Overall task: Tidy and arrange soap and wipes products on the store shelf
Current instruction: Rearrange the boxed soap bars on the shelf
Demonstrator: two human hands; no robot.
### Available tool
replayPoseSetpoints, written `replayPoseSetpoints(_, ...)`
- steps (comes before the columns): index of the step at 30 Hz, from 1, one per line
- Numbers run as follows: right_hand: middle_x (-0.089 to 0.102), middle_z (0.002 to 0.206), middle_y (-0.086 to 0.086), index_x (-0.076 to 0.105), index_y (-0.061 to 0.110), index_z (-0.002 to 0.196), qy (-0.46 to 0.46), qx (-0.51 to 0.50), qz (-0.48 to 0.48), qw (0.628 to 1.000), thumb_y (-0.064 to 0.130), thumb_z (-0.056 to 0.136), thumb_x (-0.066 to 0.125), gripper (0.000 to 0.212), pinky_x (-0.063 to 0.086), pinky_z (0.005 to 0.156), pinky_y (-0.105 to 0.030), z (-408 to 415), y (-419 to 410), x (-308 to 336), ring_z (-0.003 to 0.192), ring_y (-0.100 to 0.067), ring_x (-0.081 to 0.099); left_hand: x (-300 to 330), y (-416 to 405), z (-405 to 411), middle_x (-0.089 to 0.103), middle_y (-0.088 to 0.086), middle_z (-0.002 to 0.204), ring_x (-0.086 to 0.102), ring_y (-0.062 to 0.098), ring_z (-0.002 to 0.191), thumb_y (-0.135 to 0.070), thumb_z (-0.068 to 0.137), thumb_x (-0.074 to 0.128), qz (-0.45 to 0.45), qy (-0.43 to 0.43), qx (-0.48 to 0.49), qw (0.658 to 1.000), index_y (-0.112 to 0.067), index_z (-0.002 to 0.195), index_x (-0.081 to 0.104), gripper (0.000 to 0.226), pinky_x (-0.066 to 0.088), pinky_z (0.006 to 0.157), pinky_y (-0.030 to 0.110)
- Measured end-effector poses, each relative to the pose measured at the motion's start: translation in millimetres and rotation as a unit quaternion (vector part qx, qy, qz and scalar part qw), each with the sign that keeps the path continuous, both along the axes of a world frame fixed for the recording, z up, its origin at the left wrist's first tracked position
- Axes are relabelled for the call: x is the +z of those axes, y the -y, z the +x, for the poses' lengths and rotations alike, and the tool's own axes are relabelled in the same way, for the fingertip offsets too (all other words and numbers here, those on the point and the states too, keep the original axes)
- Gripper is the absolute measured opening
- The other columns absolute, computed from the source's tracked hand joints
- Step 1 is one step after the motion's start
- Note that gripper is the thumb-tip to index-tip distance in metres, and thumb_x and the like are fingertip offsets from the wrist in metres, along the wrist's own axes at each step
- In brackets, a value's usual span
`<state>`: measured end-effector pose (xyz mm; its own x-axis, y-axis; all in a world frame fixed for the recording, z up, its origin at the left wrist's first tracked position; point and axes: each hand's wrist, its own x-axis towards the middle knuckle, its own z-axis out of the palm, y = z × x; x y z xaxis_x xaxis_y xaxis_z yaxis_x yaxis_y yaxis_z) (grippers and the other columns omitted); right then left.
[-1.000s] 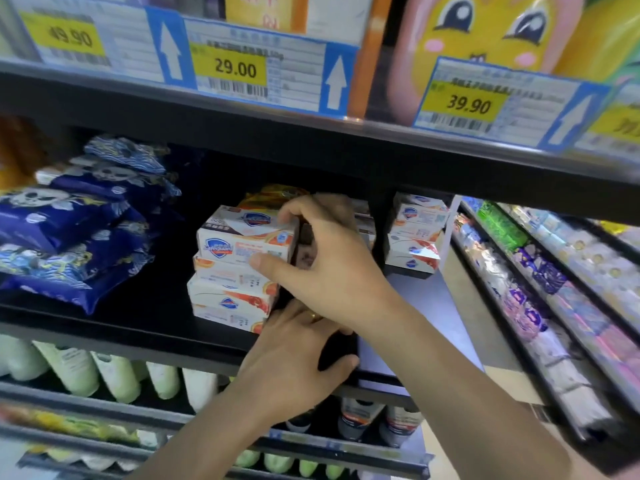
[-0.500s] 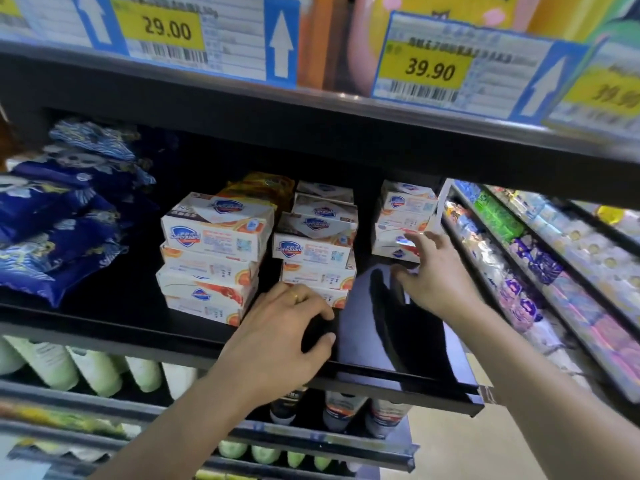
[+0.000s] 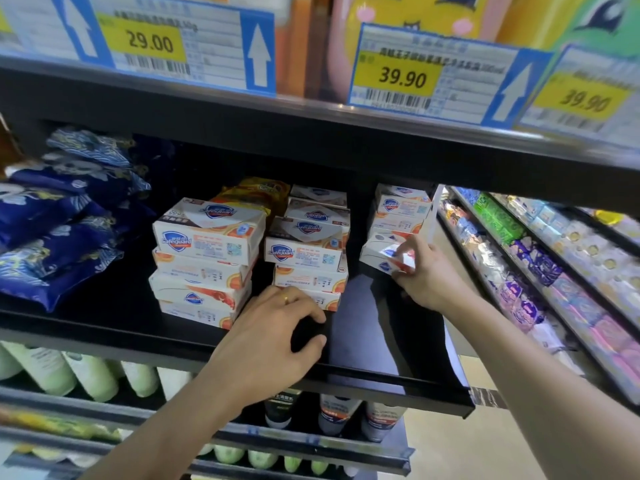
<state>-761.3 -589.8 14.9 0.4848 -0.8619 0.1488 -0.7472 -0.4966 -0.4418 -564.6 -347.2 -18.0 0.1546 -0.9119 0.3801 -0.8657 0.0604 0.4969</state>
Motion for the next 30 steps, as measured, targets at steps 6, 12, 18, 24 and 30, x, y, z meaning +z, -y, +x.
replayPoseSetpoints(6, 0.043, 0.126, 0.004, 0.046, 0.037, 0.128, 0.097, -0.034, 0.037, 0.994, 0.028, 0.089, 0.077, 0.051, 0.062, 0.061, -0.034, -10, -34, 3, 0.067, -0.020, 0.075, 1, -1, 2, 0.058, -0.028, 0.113, 0.047, 0.001, 0.119, -0.046, 0.088, 0.065, 0.006, -0.025, -0.006, 1.000, -0.039, 0.108, 0.066, 0.021, 0.045, 0.102, 0.030)
replayPoseSetpoints(12, 0.047, 0.123, 0.011, 0.045, 0.039, 0.144, 0.213, -0.022, -0.025, 0.977, 0.023, 0.082, 0.085, 0.076, 0.047, 0.067, -0.006, -27, -94, -7, 0.100, -0.002, 0.058, 1, -4, 2, 0.062, -0.029, 0.108, 0.053, -0.004, 0.115, -0.055, 0.086, 0.063, 0.003, -0.093, -0.008, 0.996, -0.044, 0.108, 0.066, 0.025, 0.042, 0.093, 0.017)
replayPoseSetpoints(18, 0.046, 0.123, 0.011, 0.056, 0.027, 0.135, 0.249, 0.069, -0.101, 0.961, 0.011, 0.073, 0.087, 0.071, 0.041, 0.084, -0.002, -36, -136, -16, 0.107, 0.002, 0.053, 9, -7, 2, 0.071, -0.020, 0.110, 0.062, 0.001, 0.111, -0.072, 0.085, 0.054, 0.027, -0.241, -0.042, 0.969, -0.049, 0.113, 0.068, 0.039, 0.047, 0.091, 0.025)
replayPoseSetpoints(24, 0.045, 0.127, 0.012, 0.055, 0.026, 0.132, 0.257, 0.107, -0.112, 0.954, 0.021, 0.069, 0.073, 0.066, 0.042, 0.092, -0.008, -34, -153, -17, 0.124, -0.011, 0.049, 18, -9, 2, 0.075, -0.017, 0.112, 0.064, -0.005, 0.113, -0.075, 0.082, 0.053, 0.060, -0.304, -0.064, 0.949, -0.054, 0.118, 0.066, 0.044, 0.044, 0.096, 0.024)
replayPoseSetpoints(30, 0.041, 0.132, 0.025, 0.048, 0.045, 0.132, 0.248, 0.142, -0.125, 0.950, 0.024, 0.071, 0.062, 0.066, 0.048, 0.093, -0.023, -28, -162, -20, 0.127, -0.021, 0.050, 20, -8, 1, 0.076, -0.018, 0.110, 0.067, -0.004, 0.110, -0.072, 0.079, 0.060, 0.080, -0.312, -0.066, 0.944, -0.055, 0.117, 0.065, 0.042, 0.047, 0.099, 0.030)
